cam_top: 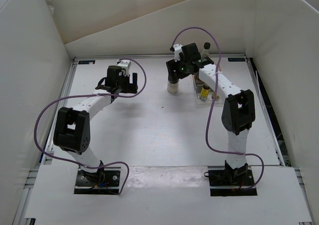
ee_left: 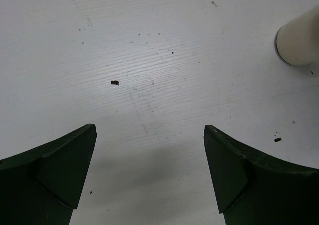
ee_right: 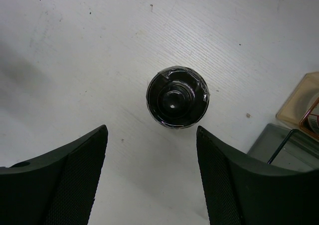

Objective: Organize the condiment bottles

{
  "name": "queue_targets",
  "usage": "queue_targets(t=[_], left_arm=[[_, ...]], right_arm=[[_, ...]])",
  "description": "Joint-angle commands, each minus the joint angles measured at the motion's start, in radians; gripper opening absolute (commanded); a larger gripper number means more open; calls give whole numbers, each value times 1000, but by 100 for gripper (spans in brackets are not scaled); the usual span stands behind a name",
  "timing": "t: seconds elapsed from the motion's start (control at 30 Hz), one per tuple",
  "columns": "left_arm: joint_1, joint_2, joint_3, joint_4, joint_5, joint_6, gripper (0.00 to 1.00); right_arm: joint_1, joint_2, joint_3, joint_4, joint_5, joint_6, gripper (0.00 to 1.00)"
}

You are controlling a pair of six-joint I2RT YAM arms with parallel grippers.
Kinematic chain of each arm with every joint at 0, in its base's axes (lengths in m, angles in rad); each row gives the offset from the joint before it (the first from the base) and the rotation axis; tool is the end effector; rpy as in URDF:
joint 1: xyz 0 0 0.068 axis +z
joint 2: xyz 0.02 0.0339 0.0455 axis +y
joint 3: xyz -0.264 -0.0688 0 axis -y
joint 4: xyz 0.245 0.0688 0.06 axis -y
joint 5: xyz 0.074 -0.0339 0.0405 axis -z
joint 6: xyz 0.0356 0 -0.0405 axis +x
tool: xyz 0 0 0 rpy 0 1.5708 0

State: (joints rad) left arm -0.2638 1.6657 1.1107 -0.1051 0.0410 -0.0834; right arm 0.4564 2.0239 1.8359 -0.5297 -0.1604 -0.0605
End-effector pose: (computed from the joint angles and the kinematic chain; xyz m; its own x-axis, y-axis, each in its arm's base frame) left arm 0.3582 -0.0983 0.2310 -0.6142 0.0797 -0.7851 0.2415 0.9661 -0.0909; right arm 0.4191 0.2121 0.2922 -0.5564 -0.3397 -0.7583 -0.5778 0.8140 0.0593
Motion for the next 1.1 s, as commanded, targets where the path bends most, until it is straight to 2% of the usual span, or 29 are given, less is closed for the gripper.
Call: queue_targets(t=[0.0,0.73,0.97,1.07], left_arm=[[1,2,40,-5,2,-1,100],[12,40,49,4,7,-4,100],[17,51,57,8,13,-9,100],[17,58,57,8,19,-9,100]], right_arm=[[2,-13,43,31,-11,2,74],[4,110,138,48,18,-61,69],[5,118,144,57,33,-73,64],[7,124,146,59,38,-71,59]])
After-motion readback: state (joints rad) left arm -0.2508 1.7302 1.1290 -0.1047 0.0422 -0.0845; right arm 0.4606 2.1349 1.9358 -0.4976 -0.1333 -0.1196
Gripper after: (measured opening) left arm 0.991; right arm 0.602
